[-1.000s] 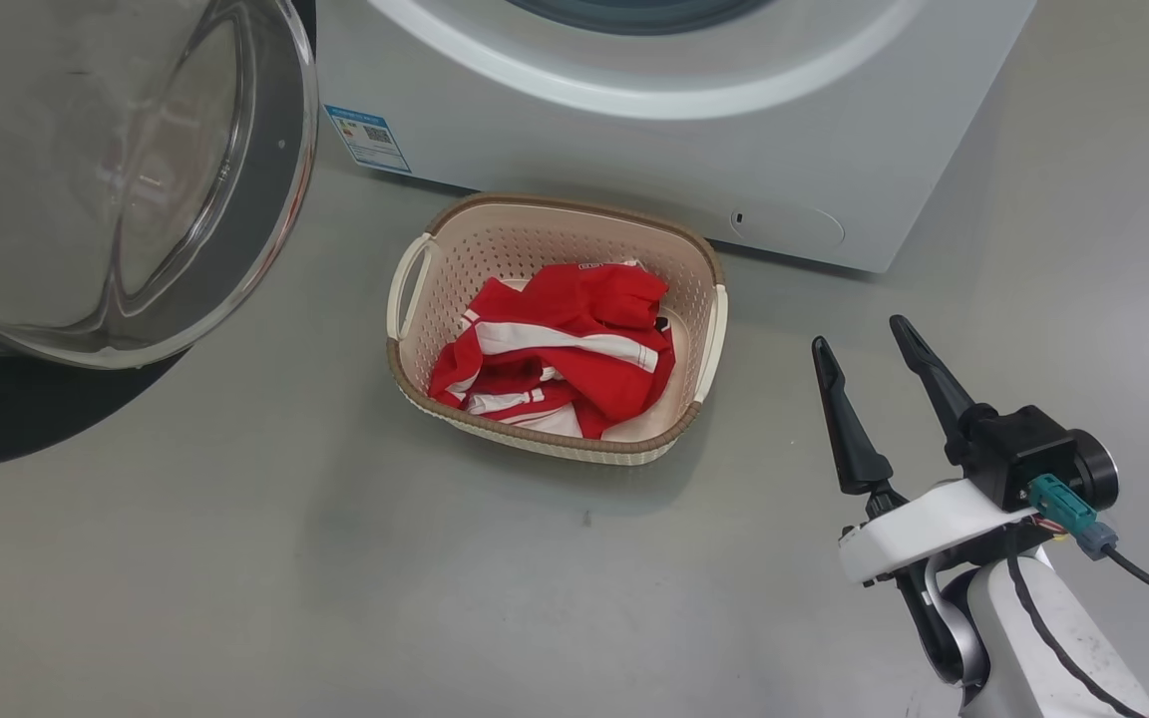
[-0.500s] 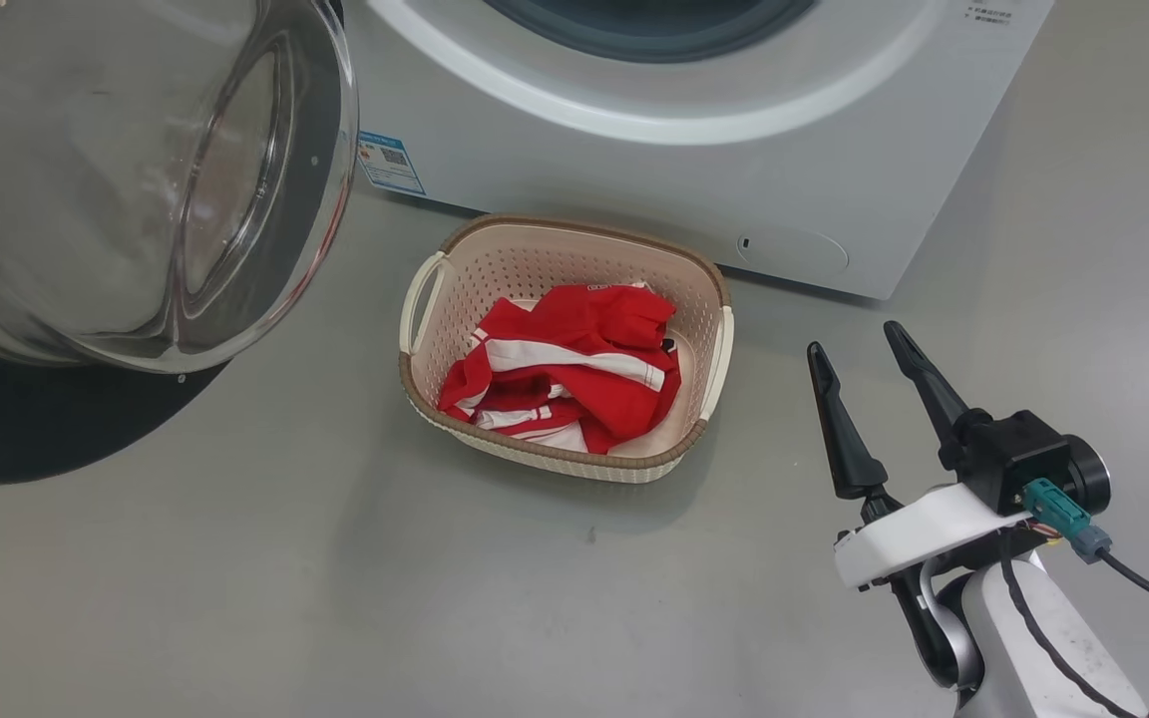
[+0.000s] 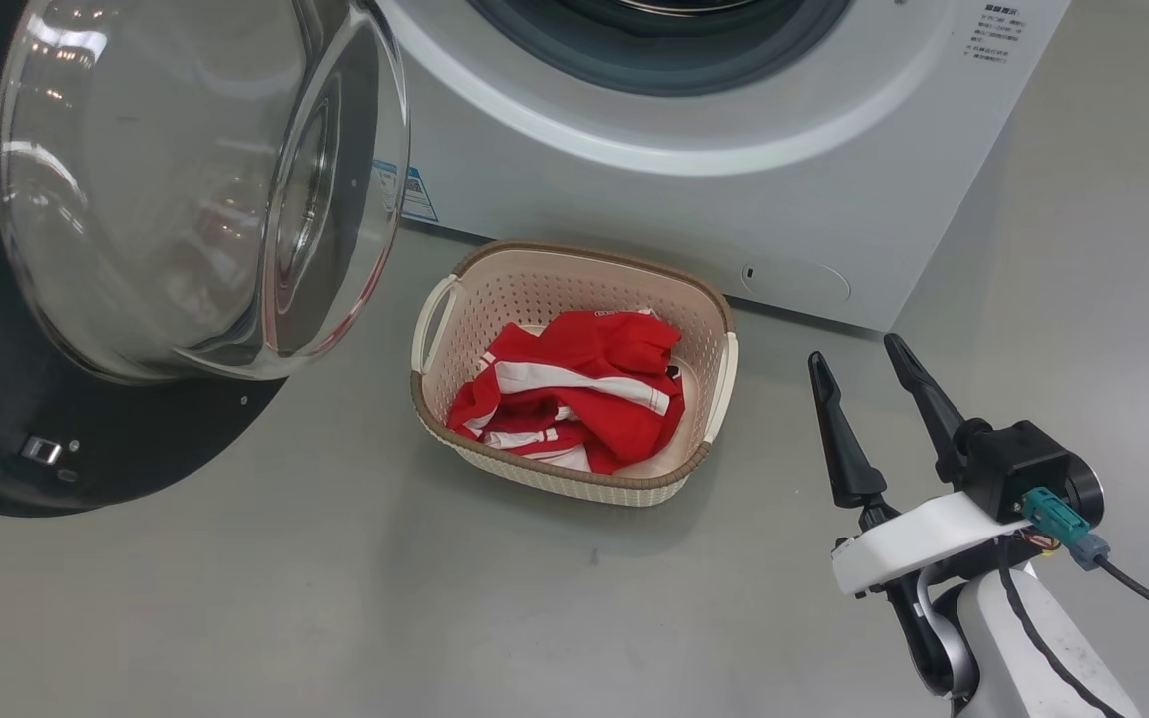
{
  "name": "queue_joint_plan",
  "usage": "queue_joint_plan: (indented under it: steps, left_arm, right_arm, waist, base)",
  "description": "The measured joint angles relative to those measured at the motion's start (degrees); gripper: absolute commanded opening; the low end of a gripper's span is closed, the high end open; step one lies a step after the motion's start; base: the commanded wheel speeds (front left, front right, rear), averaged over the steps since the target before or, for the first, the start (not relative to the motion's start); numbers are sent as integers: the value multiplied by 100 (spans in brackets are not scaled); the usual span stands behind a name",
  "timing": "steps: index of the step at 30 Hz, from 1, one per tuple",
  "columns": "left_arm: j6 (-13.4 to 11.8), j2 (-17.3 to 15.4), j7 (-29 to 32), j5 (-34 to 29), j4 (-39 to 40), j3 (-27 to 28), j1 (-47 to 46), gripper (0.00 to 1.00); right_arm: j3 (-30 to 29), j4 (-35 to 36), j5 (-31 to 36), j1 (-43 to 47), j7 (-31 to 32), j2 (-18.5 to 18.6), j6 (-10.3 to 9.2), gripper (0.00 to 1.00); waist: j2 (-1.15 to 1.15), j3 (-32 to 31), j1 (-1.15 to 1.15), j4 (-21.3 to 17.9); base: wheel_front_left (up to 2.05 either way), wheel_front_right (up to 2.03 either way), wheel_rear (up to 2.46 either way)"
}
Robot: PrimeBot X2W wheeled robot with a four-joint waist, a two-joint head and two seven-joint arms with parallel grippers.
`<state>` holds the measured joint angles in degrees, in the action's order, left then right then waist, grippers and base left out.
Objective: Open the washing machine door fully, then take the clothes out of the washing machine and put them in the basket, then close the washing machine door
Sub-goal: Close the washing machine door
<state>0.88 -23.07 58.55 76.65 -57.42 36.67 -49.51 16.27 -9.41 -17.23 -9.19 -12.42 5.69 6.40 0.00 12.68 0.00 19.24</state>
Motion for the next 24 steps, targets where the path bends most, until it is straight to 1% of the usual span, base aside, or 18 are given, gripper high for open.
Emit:
queue_joint_plan:
  steps: [6,14,20,24]
  left_arm:
    - [175,179,365,46,74,-94,85,0]
    - [332,396,821,203,277,-100,212,0]
    - [385,628,1200,405,431,-132,348,0]
    - [408,848,1425,487,567,-164,409,0]
  right_arm:
    - [-27,-32,-32,34,-8,-15,-1,100]
    - [-5,-63,-41,35,-52,-36,-1,100]
    - [-19,-110,-75,140,-58,-36,-1,100]
    - [-31,-125,-82,154,-59,-37,-2,100]
  waist:
    - [0,-101,0,42]
    - [0,-206,0,49]
    - [0,-271,0,40]
    - [0,-305,0,26]
  base:
    - [0,0,0]
    - [0,0,0]
    - [0,0,0]
    - [0,0,0]
